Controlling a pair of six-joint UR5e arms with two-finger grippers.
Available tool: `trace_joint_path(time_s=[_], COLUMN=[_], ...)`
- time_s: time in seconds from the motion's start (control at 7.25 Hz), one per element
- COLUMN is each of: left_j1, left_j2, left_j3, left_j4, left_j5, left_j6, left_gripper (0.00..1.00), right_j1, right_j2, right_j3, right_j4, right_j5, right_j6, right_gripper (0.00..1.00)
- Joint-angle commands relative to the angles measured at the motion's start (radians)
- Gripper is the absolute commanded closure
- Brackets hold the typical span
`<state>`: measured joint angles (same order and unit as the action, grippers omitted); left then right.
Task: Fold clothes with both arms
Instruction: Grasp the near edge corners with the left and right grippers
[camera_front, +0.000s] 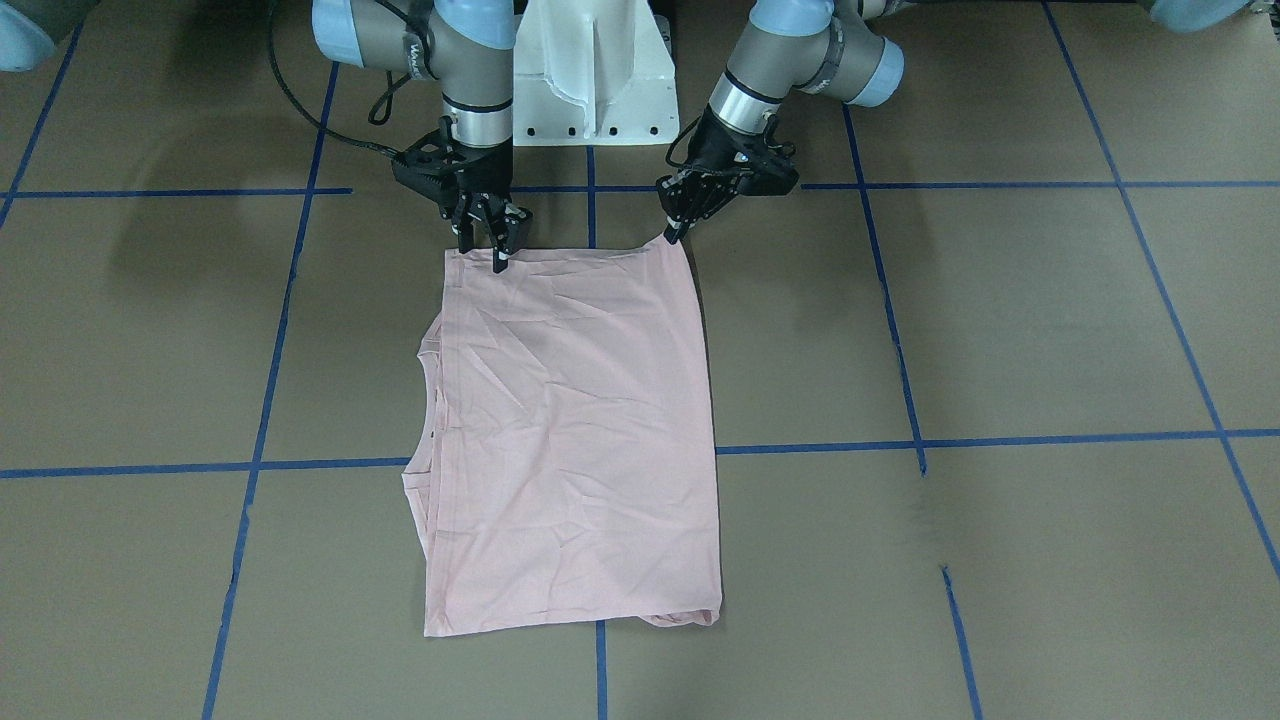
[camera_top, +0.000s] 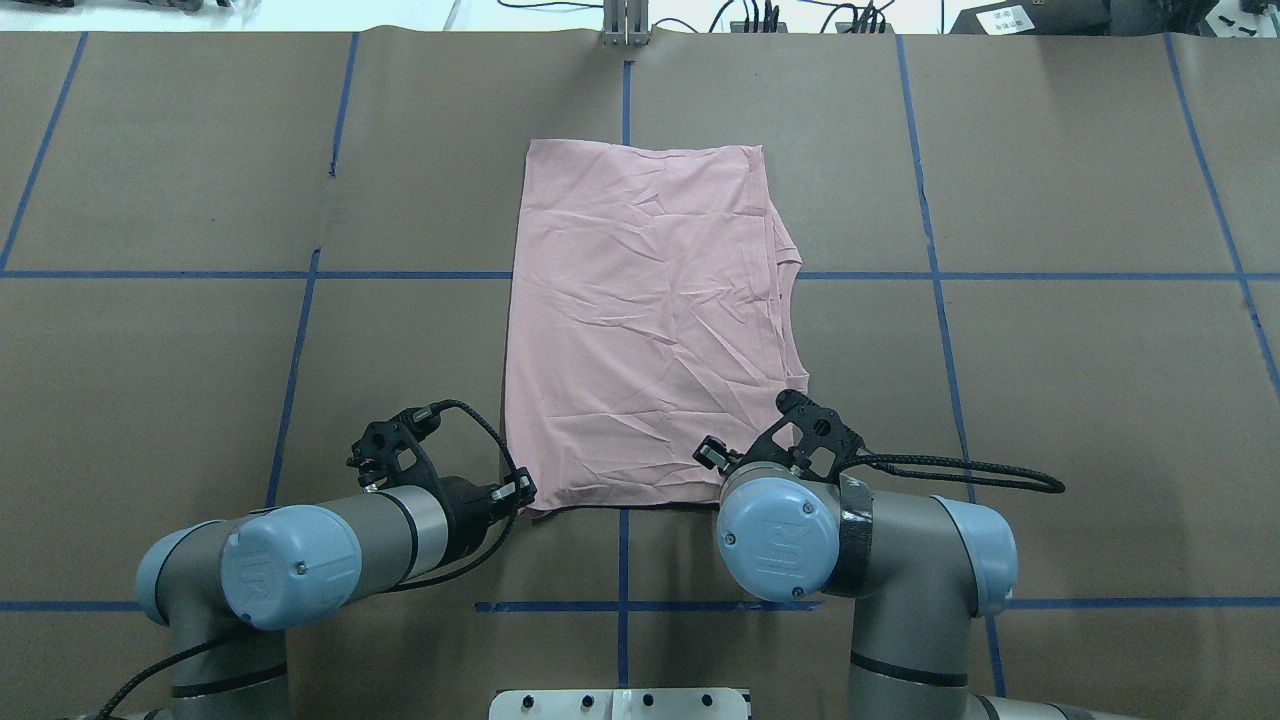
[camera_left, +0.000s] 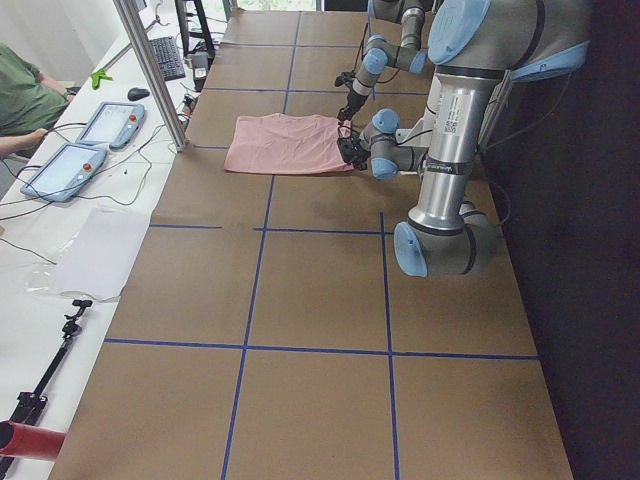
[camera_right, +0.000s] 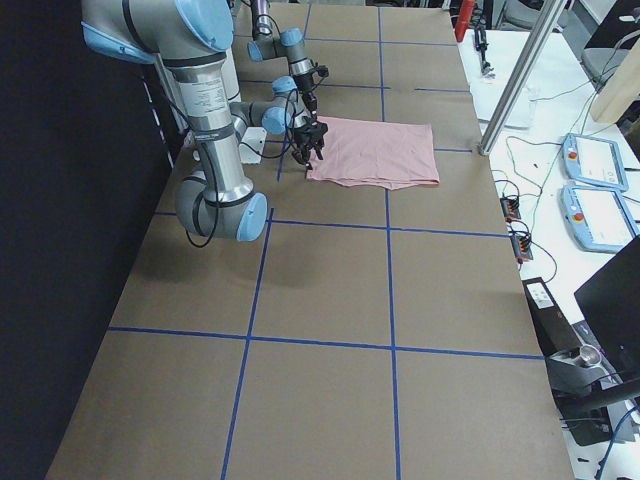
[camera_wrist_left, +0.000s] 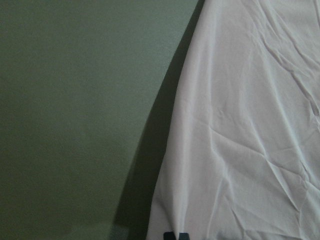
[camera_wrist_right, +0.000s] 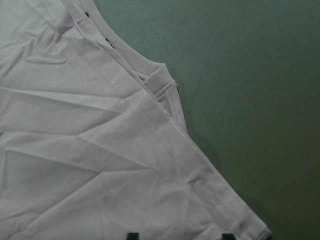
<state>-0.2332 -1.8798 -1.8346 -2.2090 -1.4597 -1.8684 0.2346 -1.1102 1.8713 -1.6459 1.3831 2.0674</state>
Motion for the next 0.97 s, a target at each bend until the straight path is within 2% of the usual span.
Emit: trace_joint_path(time_s=[0.0, 0.28, 0.83], left_j1=[0.0, 0.0, 0.0], left_j2=[0.001, 0.001, 0.002], left_j3=[-0.003, -0.006, -0.006], left_j4=[0.0, 0.0, 0.0], left_j5=[0.001, 0.002, 0.002], left_j6=[-0.002, -0.003, -0.003], left_gripper=[1.0, 1.0, 1.0], right_j1=[0.018, 0.025, 0.023], right_j2=[0.006, 0.026, 0.029], right_j3=[-0.004, -0.044, -0.055], right_j4=[-0.012, -0.012, -0.014], right_j5=[0.013, 0.039, 0.048], right_j6=[-0.073, -0.093, -0.102], right_gripper=[0.37, 0.37, 0.36])
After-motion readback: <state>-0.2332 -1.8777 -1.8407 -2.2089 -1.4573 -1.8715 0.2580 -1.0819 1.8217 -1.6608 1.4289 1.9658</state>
